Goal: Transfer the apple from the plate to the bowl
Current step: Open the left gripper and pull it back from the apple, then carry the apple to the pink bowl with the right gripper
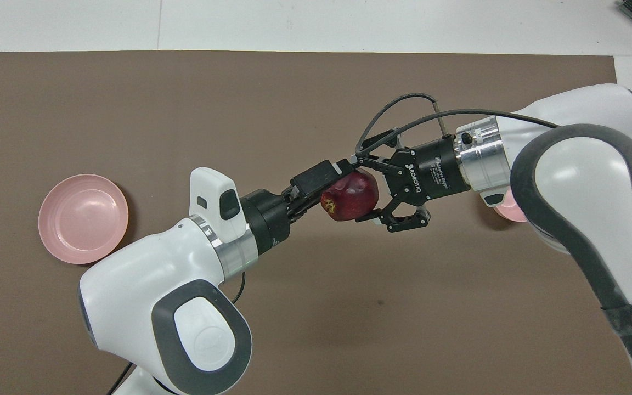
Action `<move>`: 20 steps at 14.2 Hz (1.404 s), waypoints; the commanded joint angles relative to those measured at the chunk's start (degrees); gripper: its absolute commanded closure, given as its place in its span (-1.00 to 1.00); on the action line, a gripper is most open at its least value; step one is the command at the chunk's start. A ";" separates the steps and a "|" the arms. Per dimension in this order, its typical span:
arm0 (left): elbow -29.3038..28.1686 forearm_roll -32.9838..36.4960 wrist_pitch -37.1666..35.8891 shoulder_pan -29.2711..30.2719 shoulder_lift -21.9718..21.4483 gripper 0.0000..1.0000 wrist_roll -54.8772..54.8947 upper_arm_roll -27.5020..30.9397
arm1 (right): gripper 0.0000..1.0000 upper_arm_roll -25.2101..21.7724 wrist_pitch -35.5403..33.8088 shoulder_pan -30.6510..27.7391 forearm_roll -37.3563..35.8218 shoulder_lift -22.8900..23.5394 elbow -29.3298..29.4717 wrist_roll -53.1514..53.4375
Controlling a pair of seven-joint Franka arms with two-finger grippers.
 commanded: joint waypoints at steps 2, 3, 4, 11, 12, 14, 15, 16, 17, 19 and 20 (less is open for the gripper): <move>-0.38 8.36 -8.82 5.04 -0.07 -1.00 -0.69 0.20 | 1.00 -0.23 -4.56 -3.36 -3.71 -0.38 1.74 -3.33; -0.73 10.74 -11.54 6.27 -0.24 -1.00 -0.69 0.20 | 1.00 -0.23 -5.88 -4.42 -5.20 -0.38 2.62 -3.77; -1.17 13.90 -13.92 7.76 -0.42 -1.00 -0.69 0.28 | 1.00 -0.23 -7.11 -5.56 -6.52 -0.46 3.32 -4.47; 1.27 47.98 -35.09 20.59 -0.59 -1.00 -2.09 0.37 | 1.00 -0.23 -13.01 -12.95 -26.54 -0.47 5.79 -21.49; 2.76 53.17 -38.69 22.09 -0.59 -1.00 -2.09 0.37 | 1.00 -0.23 -12.49 -12.95 -30.49 -0.55 5.71 -25.18; 7.50 62.40 -46.77 25.08 -0.33 -1.00 -1.83 0.29 | 1.00 -0.23 -11.00 -13.30 -37.53 -0.38 5.27 -32.12; 9.61 66.45 -50.64 25.70 -0.33 -1.00 -1.74 0.37 | 1.00 -0.23 -9.42 -14.26 -39.56 -0.12 4.31 -36.07; 11.46 69.88 -54.33 25.71 -0.42 -1.00 -1.65 0.63 | 1.00 -0.23 -7.67 -15.49 -40.37 0.23 3.60 -39.77; 13.83 73.14 -57.50 25.88 -0.42 -1.00 -1.57 1.16 | 1.00 -0.23 -6.17 -15.68 -41.77 0.76 3.07 -42.94; 19.63 76.15 -63.48 25.97 -0.33 -1.00 -1.22 2.39 | 1.00 -0.23 -1.78 -15.59 -47.03 1.38 1.67 -47.61; 22.61 76.51 -67.08 25.88 -0.33 -1.00 -0.17 3.35 | 1.00 -0.23 0.76 -15.59 -49.14 1.38 0.27 -50.24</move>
